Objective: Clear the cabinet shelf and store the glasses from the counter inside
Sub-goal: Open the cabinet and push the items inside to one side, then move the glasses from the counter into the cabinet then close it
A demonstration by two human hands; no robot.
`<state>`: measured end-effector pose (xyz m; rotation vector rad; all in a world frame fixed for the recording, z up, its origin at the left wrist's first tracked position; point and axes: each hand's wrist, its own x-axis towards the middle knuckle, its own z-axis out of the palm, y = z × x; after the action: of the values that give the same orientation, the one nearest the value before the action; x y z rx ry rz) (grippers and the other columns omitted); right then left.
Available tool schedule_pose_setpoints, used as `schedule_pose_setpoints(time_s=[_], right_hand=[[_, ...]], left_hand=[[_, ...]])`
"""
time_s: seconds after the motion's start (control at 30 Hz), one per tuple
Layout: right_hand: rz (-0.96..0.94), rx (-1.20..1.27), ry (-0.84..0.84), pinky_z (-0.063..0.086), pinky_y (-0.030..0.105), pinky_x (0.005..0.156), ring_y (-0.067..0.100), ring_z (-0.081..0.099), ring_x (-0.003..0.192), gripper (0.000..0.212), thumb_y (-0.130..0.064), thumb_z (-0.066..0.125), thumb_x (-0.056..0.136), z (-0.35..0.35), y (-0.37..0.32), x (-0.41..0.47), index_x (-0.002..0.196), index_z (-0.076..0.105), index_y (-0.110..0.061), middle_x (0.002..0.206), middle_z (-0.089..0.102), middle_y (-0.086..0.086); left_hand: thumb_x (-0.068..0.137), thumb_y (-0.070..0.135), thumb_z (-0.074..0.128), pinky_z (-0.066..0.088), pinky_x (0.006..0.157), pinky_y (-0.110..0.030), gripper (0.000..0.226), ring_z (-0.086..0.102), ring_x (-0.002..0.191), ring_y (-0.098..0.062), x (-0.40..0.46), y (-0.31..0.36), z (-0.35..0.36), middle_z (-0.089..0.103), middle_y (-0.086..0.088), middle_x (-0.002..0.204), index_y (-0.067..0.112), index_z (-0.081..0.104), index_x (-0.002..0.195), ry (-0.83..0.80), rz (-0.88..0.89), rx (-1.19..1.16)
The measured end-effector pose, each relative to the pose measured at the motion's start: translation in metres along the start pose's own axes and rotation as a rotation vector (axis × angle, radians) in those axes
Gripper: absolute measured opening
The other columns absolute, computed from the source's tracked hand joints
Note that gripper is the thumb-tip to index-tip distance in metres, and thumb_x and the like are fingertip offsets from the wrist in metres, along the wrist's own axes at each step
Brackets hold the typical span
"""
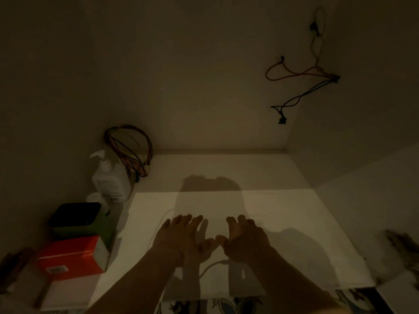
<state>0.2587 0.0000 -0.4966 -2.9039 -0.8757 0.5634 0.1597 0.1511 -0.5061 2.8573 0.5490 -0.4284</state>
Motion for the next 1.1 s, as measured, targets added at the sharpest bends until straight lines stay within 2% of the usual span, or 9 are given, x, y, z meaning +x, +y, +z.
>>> schedule_pose_setpoints(time_s=[0.3,0.37,0.47,0.6,0.7,0.8,0.93,1.03,1.1], right_hand=[[-0.031,-0.043,-0.131,0.044,0.046,0.102,0.034,0.044,0.129,0.054,-0.048,0.041,0.099,-0.049,-0.014,-0.071,0.143,0.039,-0.017,0.142,0.043,0.011],[-0.034,-0.021,-0.189,0.043,0.046,0.102,0.034,0.045,0.128,0.055,-0.05,0.041,0.099,-0.077,-0.017,-0.098,0.144,0.038,-0.018,0.143,0.042,0.011],[-0.017,-0.007,-0.279,0.041,0.048,0.104,0.035,0.042,0.129,0.056,-0.053,0.042,0.099,-0.13,-0.023,-0.14,0.144,0.037,-0.019,0.142,0.041,0.011],[0.043,0.039,-0.441,0.039,0.045,0.108,0.033,0.04,0.135,0.062,-0.053,0.045,0.096,-0.224,-0.039,-0.202,0.148,0.033,-0.021,0.147,0.04,0.009],[0.054,0.038,-0.526,0.045,0.042,0.103,0.032,0.051,0.128,0.057,-0.051,0.048,0.095,-0.3,-0.054,-0.251,0.141,0.046,-0.017,0.142,0.052,0.01],[0.06,0.066,-0.59,0.049,0.039,0.098,0.032,0.055,0.125,0.047,-0.044,0.052,0.095,-0.385,-0.069,-0.305,0.132,0.056,-0.015,0.134,0.059,0.009],[0.067,0.113,-0.552,0.043,0.039,0.106,0.031,0.05,0.131,0.051,-0.036,0.054,0.095,-0.52,-0.089,-0.372,0.14,0.051,-0.012,0.142,0.053,0.012],[0.045,0.122,-0.575,0.044,0.035,0.103,0.026,0.054,0.126,0.044,-0.034,0.057,0.095,-0.614,-0.101,-0.408,0.134,0.058,-0.015,0.139,0.058,0.006],[0.022,0.159,-0.508,0.046,0.034,0.099,0.022,0.056,0.125,0.047,-0.04,0.062,0.092,-0.676,-0.108,-0.427,0.133,0.059,-0.019,0.138,0.06,0.002]], left_hand=[[0.088,0.077,0.036,0.019,0.116,-0.041,0.085,0.024,0.145,-0.022,-0.059,0.022,-0.056,0.023,0.001,0.162,0.034,0.009,0.157,-0.188,-0.014,-0.018],[0.087,0.079,0.03,0.018,0.116,-0.041,0.085,0.024,0.145,-0.022,-0.086,0.031,-0.079,0.022,0.002,0.162,0.034,0.01,0.157,-0.213,-0.03,-0.029],[0.086,0.082,0.022,0.017,0.118,-0.041,0.087,0.022,0.146,-0.022,-0.134,0.048,-0.126,0.02,0.003,0.163,0.034,0.009,0.157,-0.289,-0.043,-0.071],[0.087,0.078,0.024,0.022,0.116,-0.043,0.082,0.025,0.144,-0.025,-0.2,0.073,-0.211,0.024,0.0,0.161,0.035,0.013,0.156,-0.482,-0.088,-0.115],[0.085,0.082,0.024,0.03,0.112,-0.043,0.084,0.032,0.141,-0.026,-0.25,0.092,-0.288,0.032,-0.001,0.158,0.034,0.024,0.154,-0.591,-0.09,-0.134],[0.087,0.077,0.032,0.038,0.106,-0.04,0.076,0.043,0.133,-0.026,-0.301,0.11,-0.373,0.042,-0.003,0.15,0.031,0.035,0.148,-0.67,-0.073,-0.157],[0.091,0.064,0.044,0.04,0.104,-0.035,0.062,0.048,0.129,-0.022,-0.359,0.13,-0.51,0.048,0.0,0.145,0.029,0.046,0.141,-0.625,-0.026,-0.206],[0.1,0.041,0.046,0.04,0.105,-0.031,0.046,0.048,0.13,-0.022,-0.399,0.141,-0.597,0.049,-0.004,0.145,0.021,0.049,0.142,-0.539,-0.037,-0.169],[0.093,0.049,0.051,0.045,0.101,-0.034,0.043,0.056,0.122,-0.021,-0.421,0.145,-0.655,0.059,0.0,0.134,0.03,0.058,0.13,-0.403,-0.029,-0.152]])
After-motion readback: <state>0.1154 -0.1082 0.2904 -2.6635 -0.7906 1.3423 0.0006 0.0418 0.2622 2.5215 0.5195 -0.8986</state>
